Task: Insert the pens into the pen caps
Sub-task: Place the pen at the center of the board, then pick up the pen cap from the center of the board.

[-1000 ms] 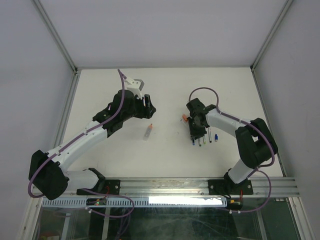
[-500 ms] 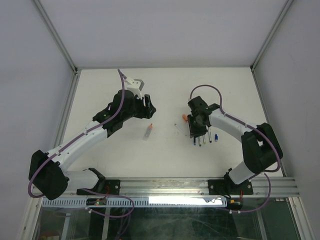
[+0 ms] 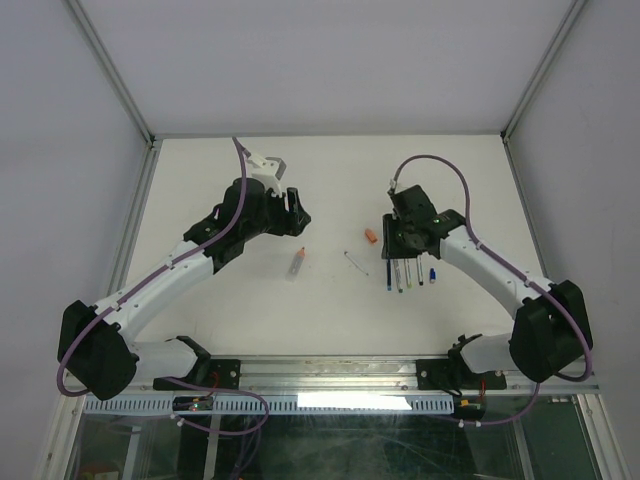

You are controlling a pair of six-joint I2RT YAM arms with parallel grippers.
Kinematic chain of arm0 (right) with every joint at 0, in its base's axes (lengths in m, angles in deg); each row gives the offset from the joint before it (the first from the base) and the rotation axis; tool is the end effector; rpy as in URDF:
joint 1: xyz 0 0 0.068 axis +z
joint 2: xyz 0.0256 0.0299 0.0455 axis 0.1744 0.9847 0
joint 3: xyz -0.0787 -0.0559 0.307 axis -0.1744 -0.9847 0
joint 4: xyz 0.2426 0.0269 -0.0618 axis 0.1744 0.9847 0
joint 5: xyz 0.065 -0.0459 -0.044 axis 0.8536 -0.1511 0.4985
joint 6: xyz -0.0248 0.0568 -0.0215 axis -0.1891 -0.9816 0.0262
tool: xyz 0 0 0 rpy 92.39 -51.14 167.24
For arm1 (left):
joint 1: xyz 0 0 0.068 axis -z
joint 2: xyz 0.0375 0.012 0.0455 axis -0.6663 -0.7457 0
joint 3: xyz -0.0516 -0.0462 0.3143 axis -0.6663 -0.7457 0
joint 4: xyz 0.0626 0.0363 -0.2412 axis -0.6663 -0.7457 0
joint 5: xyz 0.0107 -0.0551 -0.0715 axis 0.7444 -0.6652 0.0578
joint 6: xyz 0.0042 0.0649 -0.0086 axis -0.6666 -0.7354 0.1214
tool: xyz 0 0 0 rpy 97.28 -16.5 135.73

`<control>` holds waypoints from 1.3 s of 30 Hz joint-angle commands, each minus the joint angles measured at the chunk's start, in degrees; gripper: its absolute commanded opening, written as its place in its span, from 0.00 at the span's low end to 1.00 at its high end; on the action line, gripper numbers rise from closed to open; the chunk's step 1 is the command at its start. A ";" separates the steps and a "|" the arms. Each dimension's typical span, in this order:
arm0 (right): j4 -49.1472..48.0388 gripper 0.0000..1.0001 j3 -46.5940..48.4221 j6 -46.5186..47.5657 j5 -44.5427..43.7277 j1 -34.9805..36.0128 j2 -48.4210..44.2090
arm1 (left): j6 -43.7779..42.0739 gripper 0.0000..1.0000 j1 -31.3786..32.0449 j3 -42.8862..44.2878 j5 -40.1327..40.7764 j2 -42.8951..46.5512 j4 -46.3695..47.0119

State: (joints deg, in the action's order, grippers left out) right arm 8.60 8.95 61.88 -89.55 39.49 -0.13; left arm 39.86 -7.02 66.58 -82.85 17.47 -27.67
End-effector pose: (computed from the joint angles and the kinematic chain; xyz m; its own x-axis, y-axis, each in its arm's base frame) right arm 0.2236 0.1250 0.2879 -0.8678 -0.1125 -0.4839 -0.2079 0.9669 0.1480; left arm 0.2209 -0.1532 0.3450 -0.5831 -0.0095 -0.8124 0.3932 0.8717 -0.2924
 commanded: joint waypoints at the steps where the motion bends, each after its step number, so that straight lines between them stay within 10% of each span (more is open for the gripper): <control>1: -2.00 0.33 -1.35 -1.04 -1.56 -0.84 -1.11 | -1.02 0.59 -0.68 0.33 -1.66 0.22 2.10; 26: -2.93 0.42 -13.17 -15.17 -11.38 -18.85 -2.07 | -2.03 0.59 -0.67 1.38 -3.24 -1.20 1.29; 39: -4.86 0.26 -13.18 -12.45 -8.25 -20.27 4.37 | -1.95 0.58 -0.66 1.47 -3.16 -1.38 1.25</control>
State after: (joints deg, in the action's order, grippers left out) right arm 5.80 -4.73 48.63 -98.66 19.78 3.89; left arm 38.79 -7.02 66.58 -84.90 16.03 -27.74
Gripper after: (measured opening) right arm 0.302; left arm 0.585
